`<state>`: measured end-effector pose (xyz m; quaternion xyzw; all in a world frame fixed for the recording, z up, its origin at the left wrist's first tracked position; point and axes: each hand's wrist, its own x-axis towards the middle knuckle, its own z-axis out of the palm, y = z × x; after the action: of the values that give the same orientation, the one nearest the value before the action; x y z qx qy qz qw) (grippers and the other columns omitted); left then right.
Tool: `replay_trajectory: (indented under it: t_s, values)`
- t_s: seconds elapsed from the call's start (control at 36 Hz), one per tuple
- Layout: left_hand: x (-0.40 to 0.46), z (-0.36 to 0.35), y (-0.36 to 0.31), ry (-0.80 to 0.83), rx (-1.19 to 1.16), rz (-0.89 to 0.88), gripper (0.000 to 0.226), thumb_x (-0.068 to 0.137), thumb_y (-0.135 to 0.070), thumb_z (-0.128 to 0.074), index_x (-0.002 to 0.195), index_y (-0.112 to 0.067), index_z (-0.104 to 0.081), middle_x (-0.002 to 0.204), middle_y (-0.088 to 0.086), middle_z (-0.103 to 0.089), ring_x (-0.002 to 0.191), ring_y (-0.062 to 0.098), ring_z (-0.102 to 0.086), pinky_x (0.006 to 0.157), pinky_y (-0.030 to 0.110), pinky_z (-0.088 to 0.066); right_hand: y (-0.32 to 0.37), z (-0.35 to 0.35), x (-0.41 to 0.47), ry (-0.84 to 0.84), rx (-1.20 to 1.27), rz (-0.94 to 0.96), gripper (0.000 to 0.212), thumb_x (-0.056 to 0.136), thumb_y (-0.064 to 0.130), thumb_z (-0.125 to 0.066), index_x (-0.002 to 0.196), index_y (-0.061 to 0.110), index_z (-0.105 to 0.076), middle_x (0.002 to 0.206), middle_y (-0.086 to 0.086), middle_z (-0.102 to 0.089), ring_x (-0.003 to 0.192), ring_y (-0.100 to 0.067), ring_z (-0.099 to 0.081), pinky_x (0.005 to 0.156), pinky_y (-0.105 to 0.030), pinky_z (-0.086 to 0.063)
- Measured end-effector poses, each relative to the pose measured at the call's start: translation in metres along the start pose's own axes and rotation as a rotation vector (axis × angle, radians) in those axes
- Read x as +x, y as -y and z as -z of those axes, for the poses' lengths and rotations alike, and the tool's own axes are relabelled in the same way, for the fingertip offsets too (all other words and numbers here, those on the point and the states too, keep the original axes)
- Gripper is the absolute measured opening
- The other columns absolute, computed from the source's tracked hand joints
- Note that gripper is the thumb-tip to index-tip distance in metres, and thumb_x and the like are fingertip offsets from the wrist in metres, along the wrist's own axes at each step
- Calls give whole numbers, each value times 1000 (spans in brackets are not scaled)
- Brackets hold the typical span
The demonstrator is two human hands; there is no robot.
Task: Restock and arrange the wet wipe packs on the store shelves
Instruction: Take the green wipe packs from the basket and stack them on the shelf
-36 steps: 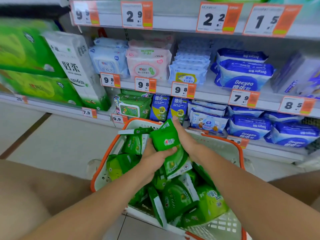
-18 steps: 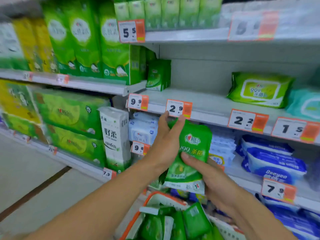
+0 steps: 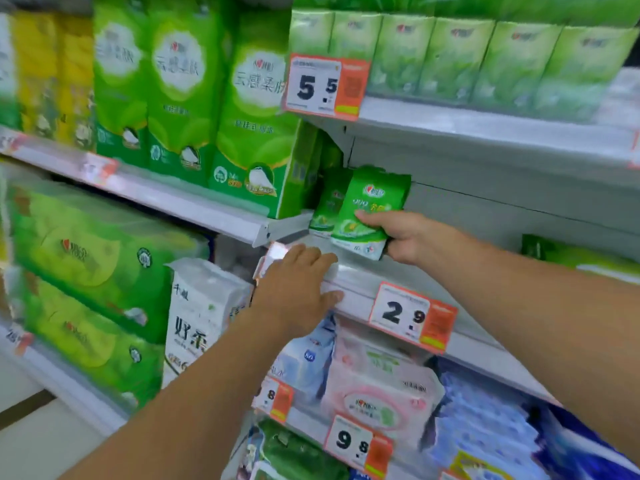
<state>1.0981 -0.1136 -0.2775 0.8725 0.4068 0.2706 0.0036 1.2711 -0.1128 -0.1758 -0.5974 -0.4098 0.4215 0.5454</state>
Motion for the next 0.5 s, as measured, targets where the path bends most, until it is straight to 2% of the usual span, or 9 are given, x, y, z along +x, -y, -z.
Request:
replay_trajectory:
  t_s: [0.08,0.14,0.19,0.28,0.36,0.39,0.44,0.5]
  values:
    - [8,1,4,-30,16,11,59,89,-61,-54,140,-34,-40,142,-7,-43,138,18,-30,105,37,-32,-17,-24,41,-16,-107,19,25,88,-7,-66,111,1,-63,98,-15,-72,84,-28,-70,76,-46,-56]
    - [12,3,9,-21,-37,43,63,83,-64,-60,136,-33,-45,138,-7,-46,134,18,-34,106,34,-32,-28,-31,80,-71,-148,53,38,80,-3,-77,115,0,-62,110,-17,-71,89,-30,-71,78,-50,-57]
    - [14,2,14,-25,-79,48,66,79,-65,-64,134,-32,-47,136,-6,-47,132,19,-34,109,34,-30,-39,-32,127,-140,-187,84,46,73,5,-84,114,2,-63,112,-18,-71,90,-33,-72,79,-56,-58]
    - [14,-2,15,-64,-95,21,66,79,-66,-63,134,-32,-48,133,-7,-48,132,19,-33,113,37,-24,-29,-50,112,-197,-314,102,50,84,25,-78,125,3,-59,126,-17,-64,108,-35,-66,95,-50,-54]
    - [14,-6,16,-70,-93,13,68,82,-67,-59,139,-34,-42,140,-7,-43,141,21,-23,117,41,-19,-20,-60,98,-157,-443,45,76,96,51,-57,151,5,-32,154,-17,-38,139,-38,-40,111,-47,-36]
    - [13,-7,17,-68,-93,14,68,83,-67,-58,140,-35,-40,143,-7,-41,144,21,-20,118,42,-17,-20,-60,99,-136,-440,15,82,95,57,-53,153,6,-27,157,-16,-33,142,-38,-34,113,-48,-32]
    - [12,-8,17,-63,-99,12,69,84,-67,-56,142,-35,-37,146,-7,-38,146,20,-15,119,42,-14,-17,-57,102,-92,-388,-36,91,89,67,-55,154,10,-28,160,-13,-30,145,-35,-31,117,-46,-26]
    - [11,-6,16,-54,-109,13,70,85,-66,-56,143,-34,-35,148,-7,-35,147,20,-13,120,42,-13,-18,-47,115,-40,-331,-91,109,69,79,-65,152,15,-35,161,-7,-28,146,-30,-30,121,-47,-20]
